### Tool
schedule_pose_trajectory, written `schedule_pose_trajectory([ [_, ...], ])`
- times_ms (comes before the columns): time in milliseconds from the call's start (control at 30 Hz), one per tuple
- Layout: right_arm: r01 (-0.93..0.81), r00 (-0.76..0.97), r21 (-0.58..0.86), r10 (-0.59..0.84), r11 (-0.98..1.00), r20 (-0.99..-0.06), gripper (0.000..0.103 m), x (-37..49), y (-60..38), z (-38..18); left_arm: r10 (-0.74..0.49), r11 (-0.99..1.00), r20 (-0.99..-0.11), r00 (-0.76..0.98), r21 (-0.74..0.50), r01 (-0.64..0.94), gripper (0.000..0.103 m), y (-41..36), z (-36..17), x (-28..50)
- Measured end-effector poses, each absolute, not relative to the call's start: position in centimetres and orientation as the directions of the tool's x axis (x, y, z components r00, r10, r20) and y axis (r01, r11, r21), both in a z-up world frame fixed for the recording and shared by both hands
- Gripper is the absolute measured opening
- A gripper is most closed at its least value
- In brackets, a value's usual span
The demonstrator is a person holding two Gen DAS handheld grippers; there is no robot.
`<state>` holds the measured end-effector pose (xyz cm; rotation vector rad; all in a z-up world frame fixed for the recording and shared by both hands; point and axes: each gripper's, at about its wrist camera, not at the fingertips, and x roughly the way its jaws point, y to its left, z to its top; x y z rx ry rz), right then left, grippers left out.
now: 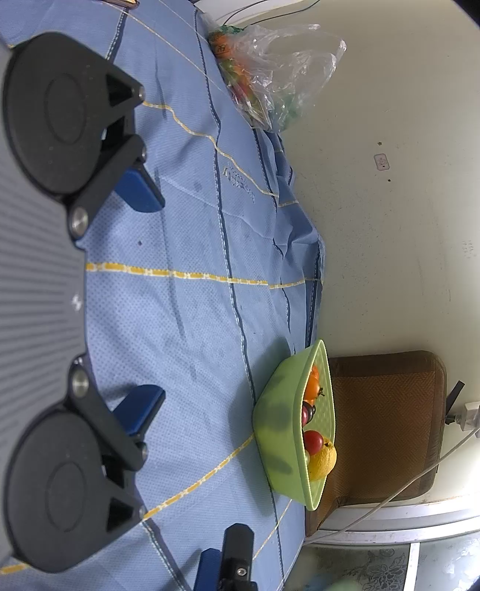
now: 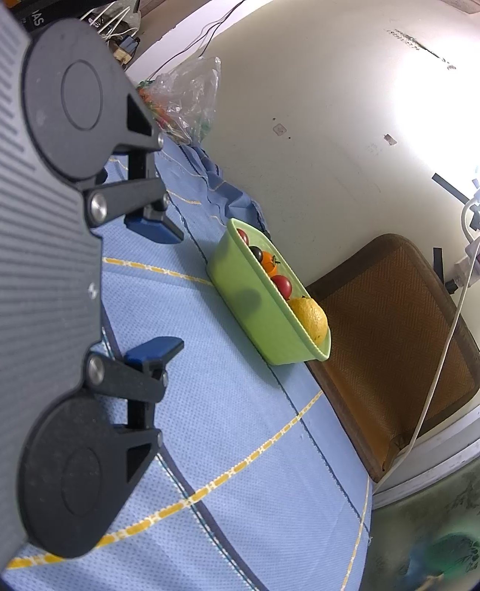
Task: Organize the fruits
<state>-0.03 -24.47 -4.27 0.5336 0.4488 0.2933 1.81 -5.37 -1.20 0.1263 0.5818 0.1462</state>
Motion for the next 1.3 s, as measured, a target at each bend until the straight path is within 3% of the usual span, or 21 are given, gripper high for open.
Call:
schedule_pose_trajectory([
  [1033, -0.157, 0.87, 0.567, 0.385, 0.809, -0.308, 0.059, -0.38, -24.75, -4.23, 0.167, 0.984, -0.533, 0.829, 0.142, -0.107, 0.103, -5.1, -0.86, 1.48],
  [1300, -0.161, 0.869, 0.576, 0.391, 0.802, -0.302, 0.059, -0.41, -24.95, -4.19, 0.144, 0.99, -0.585, 0.798, 0.092, -0.111, 0.103, -4.59, -0.39, 1.48],
])
